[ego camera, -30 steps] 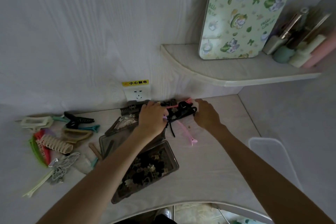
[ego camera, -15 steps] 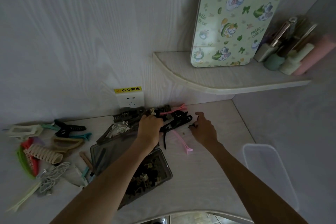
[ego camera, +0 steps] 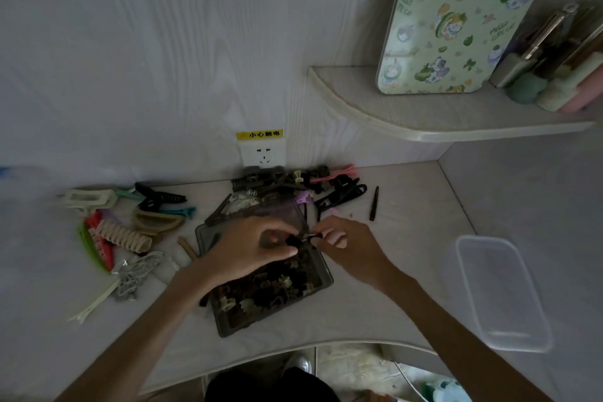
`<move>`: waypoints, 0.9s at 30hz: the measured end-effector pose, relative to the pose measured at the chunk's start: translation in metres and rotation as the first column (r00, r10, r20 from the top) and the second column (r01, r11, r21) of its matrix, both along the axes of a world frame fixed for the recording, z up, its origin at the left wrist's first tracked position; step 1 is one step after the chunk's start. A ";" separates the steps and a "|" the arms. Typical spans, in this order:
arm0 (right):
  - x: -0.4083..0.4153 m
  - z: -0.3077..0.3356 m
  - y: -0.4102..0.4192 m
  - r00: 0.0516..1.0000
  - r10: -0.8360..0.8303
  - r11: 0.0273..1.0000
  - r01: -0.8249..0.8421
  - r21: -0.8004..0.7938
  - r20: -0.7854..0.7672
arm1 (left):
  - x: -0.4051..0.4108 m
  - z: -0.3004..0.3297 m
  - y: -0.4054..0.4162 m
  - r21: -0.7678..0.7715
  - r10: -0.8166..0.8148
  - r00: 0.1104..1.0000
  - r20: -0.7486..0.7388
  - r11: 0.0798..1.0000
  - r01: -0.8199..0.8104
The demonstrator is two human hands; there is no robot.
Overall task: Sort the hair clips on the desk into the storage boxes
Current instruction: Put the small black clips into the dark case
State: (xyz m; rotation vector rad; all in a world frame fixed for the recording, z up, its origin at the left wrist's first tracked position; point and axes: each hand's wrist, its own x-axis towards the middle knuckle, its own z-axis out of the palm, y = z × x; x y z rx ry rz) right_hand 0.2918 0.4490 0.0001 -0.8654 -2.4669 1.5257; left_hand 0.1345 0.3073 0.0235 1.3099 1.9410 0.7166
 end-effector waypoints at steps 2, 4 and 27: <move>-0.007 0.003 -0.010 0.991 0.128 0.991 -0.130 0.037 0.045 | -0.005 0.005 -0.018 -0.126 -0.021 0.999 0.033 0.992 0.025; -0.008 0.000 -0.012 0.967 0.221 0.955 -0.241 0.171 0.129 | -0.010 0.005 -0.035 -0.262 0.019 0.997 -0.069 0.964 -0.037; 0.069 0.007 0.104 0.760 -0.405 0.829 0.069 0.555 0.509 | 0.060 -0.040 0.101 -0.166 0.058 0.995 -0.084 0.983 -0.071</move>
